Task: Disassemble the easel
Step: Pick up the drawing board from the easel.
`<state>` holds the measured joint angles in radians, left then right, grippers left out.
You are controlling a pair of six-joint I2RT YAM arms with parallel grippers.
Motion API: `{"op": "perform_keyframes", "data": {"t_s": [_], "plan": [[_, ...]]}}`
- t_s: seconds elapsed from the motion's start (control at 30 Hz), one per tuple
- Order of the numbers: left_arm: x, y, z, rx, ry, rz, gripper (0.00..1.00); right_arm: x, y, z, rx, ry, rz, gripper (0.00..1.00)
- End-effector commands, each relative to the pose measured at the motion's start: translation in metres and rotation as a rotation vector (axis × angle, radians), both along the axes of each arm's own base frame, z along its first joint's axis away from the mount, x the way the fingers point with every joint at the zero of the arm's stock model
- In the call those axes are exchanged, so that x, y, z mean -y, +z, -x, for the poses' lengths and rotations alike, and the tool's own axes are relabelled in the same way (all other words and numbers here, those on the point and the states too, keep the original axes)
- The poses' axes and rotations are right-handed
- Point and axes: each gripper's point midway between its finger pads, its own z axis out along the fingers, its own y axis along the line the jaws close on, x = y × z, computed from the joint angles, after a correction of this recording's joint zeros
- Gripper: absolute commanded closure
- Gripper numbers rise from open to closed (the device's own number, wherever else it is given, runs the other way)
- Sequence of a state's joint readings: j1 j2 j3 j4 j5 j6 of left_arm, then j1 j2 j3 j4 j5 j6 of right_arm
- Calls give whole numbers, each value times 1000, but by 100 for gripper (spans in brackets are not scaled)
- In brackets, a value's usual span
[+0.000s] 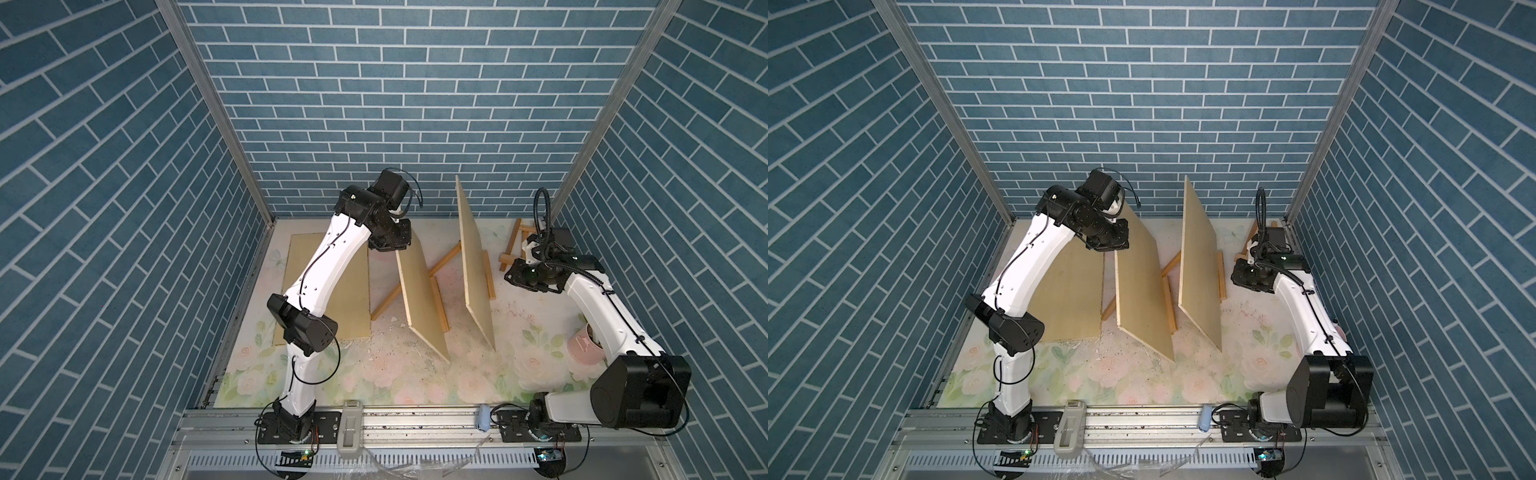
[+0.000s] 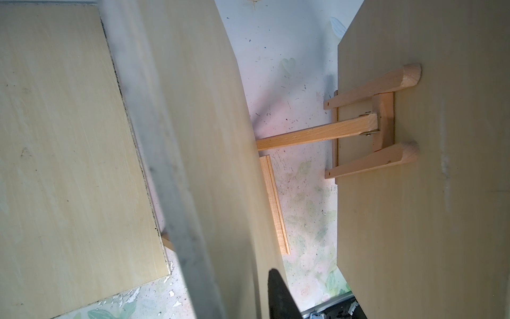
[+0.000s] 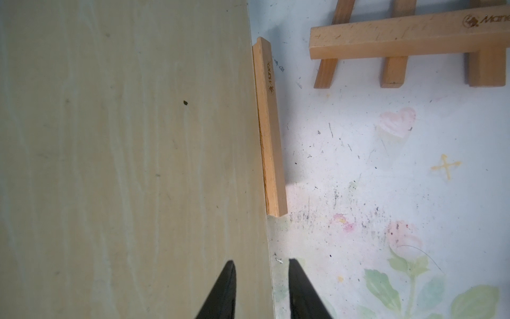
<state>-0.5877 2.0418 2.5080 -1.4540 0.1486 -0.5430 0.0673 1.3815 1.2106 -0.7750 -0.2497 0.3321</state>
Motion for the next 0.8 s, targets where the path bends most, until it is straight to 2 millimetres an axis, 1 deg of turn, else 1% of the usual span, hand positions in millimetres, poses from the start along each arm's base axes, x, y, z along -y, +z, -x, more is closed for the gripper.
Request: {"op": "perform_keyframes", "data": {"t_s": [0.0, 0.07, 0.17, 0.3, 0.53, 0.6, 0.77], "plan": [[2, -6, 3, -18, -10, -14, 78, -3, -3, -1, -4, 27, 2, 67], [1, -6, 4, -20, -10, -17, 80, -4, -3, -2, -4, 28, 2, 67], [-1, -2, 7, -18, -8, -16, 85, -4, -3, -2, -4, 29, -1, 67], [-5, 3, 9, -6, 2, -18, 100, -5, -3, -2, -5, 29, -6, 67], [-9, 18, 11, 33, 12, -4, 100, -5, -2, 1, -2, 26, -10, 67], [-8, 29, 12, 58, 5, 21, 100, -5, -1, 1, 4, 24, -11, 67], [-10, 70, 21, 153, -9, 101, 100, -5, 3, 3, 13, 22, -13, 67]]}}
